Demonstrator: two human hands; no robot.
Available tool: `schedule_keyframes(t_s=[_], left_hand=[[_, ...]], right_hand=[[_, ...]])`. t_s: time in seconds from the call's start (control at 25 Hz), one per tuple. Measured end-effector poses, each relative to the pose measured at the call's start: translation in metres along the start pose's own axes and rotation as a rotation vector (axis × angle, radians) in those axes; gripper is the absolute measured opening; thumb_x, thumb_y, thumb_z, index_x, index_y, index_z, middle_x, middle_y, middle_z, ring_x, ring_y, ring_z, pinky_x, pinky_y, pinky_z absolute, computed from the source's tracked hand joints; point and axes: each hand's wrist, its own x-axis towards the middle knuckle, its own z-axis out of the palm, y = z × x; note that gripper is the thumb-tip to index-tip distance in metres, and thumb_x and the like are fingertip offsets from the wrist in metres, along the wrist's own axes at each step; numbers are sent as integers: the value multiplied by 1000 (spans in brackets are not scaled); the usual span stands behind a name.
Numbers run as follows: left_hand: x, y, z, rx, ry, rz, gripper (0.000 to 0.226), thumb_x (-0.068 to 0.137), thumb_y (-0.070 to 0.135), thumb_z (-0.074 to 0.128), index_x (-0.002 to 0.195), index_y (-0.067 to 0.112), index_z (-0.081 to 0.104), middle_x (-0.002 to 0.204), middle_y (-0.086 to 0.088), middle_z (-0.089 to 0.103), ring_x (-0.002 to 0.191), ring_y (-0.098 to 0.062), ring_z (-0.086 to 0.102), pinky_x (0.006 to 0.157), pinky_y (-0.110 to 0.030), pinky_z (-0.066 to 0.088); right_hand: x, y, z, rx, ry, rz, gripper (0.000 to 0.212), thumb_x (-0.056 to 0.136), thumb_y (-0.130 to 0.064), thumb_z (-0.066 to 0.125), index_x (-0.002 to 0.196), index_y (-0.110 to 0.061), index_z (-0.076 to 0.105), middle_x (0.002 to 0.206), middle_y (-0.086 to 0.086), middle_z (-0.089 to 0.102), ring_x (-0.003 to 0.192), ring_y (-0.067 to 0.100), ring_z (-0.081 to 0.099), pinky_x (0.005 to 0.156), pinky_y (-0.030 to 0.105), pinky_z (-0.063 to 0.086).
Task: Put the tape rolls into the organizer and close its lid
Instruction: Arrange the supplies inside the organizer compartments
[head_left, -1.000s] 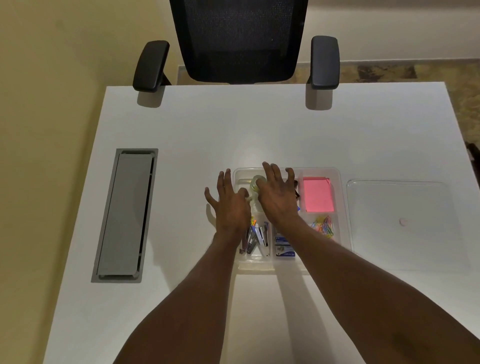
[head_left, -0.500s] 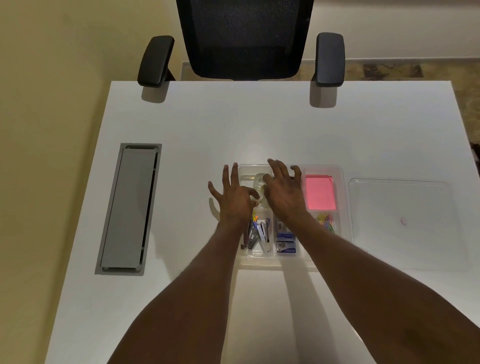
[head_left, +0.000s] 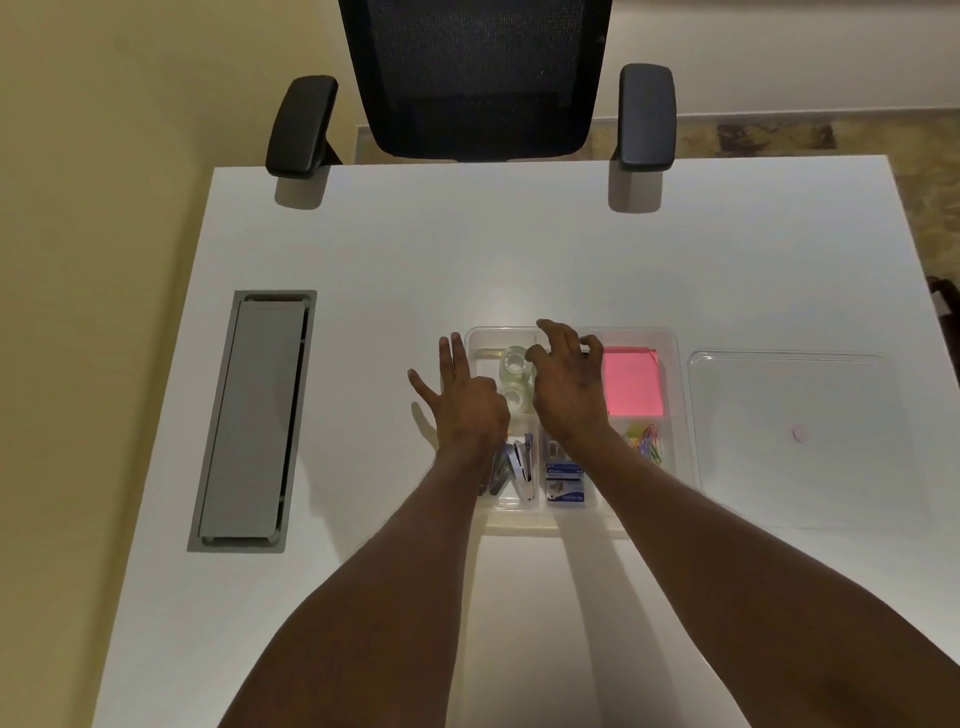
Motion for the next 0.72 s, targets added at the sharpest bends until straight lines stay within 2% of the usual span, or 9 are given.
schedule_keyframes(t_s=[0.16, 0.28, 0.48, 0.6, 0.72], left_hand=[[-1, 5, 7, -132, 35, -45, 30, 99, 33, 52, 113, 31, 78, 179, -7, -8, 165, -23, -17, 125, -73, -10], [-3, 3, 12, -167, 52, -124, 30, 99, 38, 53, 114, 30, 77, 179, -6, -5, 165, -23, -17, 123, -69, -15], [-6, 6, 14, -163, 3, -157, 37, 103, 46, 49, 109, 27, 81, 179, -3, -2, 165, -23, -16, 127, -70, -9], [-7, 4, 14, -170, 13, -164, 37, 104, 46, 48, 118, 29, 77, 179, -4, -2, 165, -24, -15, 127, -70, -8], [-4, 0, 12, -179, 68, -145, 39, 104, 42, 48, 136, 31, 67, 179, -8, -2, 166, -26, -14, 127, -71, -6]], right_hand=[[-9, 9, 5, 81, 20, 16, 47, 71, 11, 67, 111, -13, 71, 144, 14, 54, 137, 32, 44, 103, 41, 24], [-17, 11, 7, 91, 35, 6, 48, 71, 7, 71, 113, -15, 70, 141, 13, 57, 134, 30, 44, 105, 38, 21], [-21, 9, 8, 92, 22, -20, 48, 67, 6, 69, 110, -15, 71, 135, 13, 60, 130, 34, 52, 105, 38, 22], [-20, 8, 8, 38, -22, -10, 39, 74, -1, 70, 111, -15, 71, 139, 12, 58, 131, 33, 51, 107, 41, 27], [-17, 3, 7, -39, -80, -25, 29, 89, -19, 61, 117, -15, 67, 152, 13, 47, 138, 31, 45, 110, 49, 36]])
